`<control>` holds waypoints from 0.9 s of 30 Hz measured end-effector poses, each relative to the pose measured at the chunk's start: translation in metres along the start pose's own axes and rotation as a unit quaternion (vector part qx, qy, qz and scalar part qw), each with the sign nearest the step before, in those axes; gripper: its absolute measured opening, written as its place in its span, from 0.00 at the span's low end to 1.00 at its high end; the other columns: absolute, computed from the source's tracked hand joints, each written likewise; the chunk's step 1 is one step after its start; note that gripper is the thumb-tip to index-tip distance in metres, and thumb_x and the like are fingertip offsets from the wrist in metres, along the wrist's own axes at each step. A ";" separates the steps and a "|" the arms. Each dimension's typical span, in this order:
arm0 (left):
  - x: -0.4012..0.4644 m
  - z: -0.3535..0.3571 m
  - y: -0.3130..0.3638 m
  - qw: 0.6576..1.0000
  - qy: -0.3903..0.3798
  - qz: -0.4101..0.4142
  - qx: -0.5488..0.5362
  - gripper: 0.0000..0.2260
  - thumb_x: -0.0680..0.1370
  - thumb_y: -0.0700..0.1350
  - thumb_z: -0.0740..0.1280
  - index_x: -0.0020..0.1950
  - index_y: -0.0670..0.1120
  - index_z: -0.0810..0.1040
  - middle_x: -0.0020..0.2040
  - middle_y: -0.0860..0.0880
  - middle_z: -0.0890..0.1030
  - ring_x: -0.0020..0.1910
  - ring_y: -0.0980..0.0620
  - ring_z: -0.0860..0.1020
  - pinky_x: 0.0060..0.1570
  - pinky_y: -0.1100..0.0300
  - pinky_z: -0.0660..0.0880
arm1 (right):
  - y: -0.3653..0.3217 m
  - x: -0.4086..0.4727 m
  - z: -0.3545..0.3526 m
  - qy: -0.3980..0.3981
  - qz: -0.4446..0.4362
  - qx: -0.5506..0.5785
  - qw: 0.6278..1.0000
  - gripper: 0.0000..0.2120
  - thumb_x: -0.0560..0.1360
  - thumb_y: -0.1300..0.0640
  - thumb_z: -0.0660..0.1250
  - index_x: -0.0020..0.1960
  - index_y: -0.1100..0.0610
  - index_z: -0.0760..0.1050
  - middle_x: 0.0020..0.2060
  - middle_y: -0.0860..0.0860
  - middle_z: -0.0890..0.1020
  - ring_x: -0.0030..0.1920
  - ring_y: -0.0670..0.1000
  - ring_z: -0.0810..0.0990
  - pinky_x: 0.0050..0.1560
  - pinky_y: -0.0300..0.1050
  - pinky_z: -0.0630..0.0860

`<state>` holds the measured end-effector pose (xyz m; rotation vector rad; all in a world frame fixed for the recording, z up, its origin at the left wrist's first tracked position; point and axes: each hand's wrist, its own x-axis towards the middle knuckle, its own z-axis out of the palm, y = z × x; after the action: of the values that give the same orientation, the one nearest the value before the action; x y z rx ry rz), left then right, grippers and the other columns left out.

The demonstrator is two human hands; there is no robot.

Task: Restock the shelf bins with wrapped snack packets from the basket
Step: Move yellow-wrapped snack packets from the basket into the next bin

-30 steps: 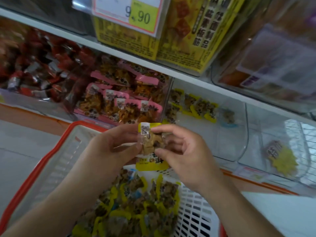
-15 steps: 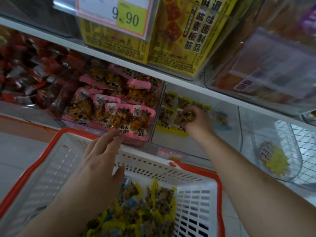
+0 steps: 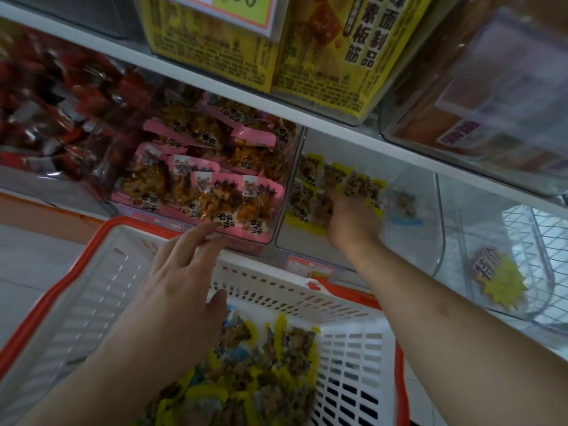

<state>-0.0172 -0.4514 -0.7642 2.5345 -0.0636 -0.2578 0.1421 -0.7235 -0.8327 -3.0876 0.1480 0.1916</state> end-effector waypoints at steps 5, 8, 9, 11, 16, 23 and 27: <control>0.001 -0.002 0.003 1.000 0.009 0.005 -0.005 0.32 0.79 0.47 0.70 0.82 0.53 0.62 0.80 0.61 0.55 0.80 0.56 0.50 0.79 0.54 0.56 | -0.001 -0.008 -0.017 -0.012 0.008 -0.026 1.000 0.26 0.83 0.50 0.65 0.80 0.39 0.67 0.66 0.58 0.78 0.60 0.64 0.82 0.44 0.49 0.72; 0.002 -0.011 0.005 0.999 0.035 0.010 -0.033 0.25 0.80 0.43 0.70 0.77 0.53 0.71 0.77 0.60 0.65 0.77 0.53 0.64 0.73 0.59 0.66 | 0.000 -0.030 -0.044 0.039 0.021 0.038 0.998 0.24 0.82 0.49 0.65 0.78 0.47 0.69 0.64 0.58 0.79 0.59 0.64 0.82 0.44 0.50 0.73; 0.002 -0.016 0.006 0.998 0.050 0.012 -0.041 0.22 0.80 0.42 0.69 0.74 0.53 0.73 0.75 0.60 0.68 0.74 0.53 0.68 0.67 0.64 0.69 | -0.001 -0.042 -0.053 0.070 0.012 0.079 0.994 0.22 0.81 0.52 0.66 0.74 0.50 0.72 0.59 0.56 0.80 0.55 0.62 0.82 0.43 0.50 0.75; 0.002 -0.030 0.006 0.996 0.078 -0.005 -0.043 0.19 0.81 0.41 0.67 0.72 0.51 0.76 0.71 0.58 0.72 0.69 0.53 0.72 0.55 0.76 0.67 | -0.007 -0.074 -0.071 0.127 -0.040 0.171 0.976 0.11 0.80 0.59 0.67 0.61 0.53 0.76 0.46 0.51 0.80 0.45 0.56 0.82 0.39 0.51 0.78; -0.008 -0.060 -0.023 0.989 0.133 -0.065 -0.013 0.20 0.79 0.38 0.67 0.72 0.47 0.75 0.68 0.49 0.76 0.67 0.45 0.73 0.60 0.55 0.71 | -0.061 -0.179 -0.079 -0.024 -0.198 0.240 0.950 0.06 0.82 0.60 0.66 0.51 0.49 0.73 0.43 0.45 0.77 0.42 0.46 0.76 0.39 0.54 0.77; -0.029 -0.063 -0.061 0.968 -0.032 -0.247 -0.008 0.26 0.79 0.38 0.64 0.75 0.49 0.61 0.67 0.40 0.71 0.66 0.35 0.71 0.65 0.38 0.73 | -0.133 -0.199 0.027 -0.354 -0.195 0.064 0.913 0.29 0.84 0.58 0.63 0.83 0.54 0.59 0.71 0.56 0.71 0.66 0.59 0.74 0.60 0.59 0.78; -0.032 -0.062 -0.073 0.966 -0.040 -0.254 -0.021 0.24 0.77 0.33 0.64 0.70 0.49 0.64 0.55 0.44 0.77 0.51 0.42 0.79 0.52 0.42 0.81 | -0.166 -0.196 0.086 -0.301 -0.206 0.032 0.931 0.33 0.84 0.49 0.66 0.84 0.53 0.58 0.81 0.52 0.62 0.80 0.58 0.60 0.80 0.58 0.64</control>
<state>-0.0369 -0.3539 -0.7493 2.4583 0.5598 -0.5540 -0.0453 -0.5358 -0.8868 -2.7462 -0.4940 1.0498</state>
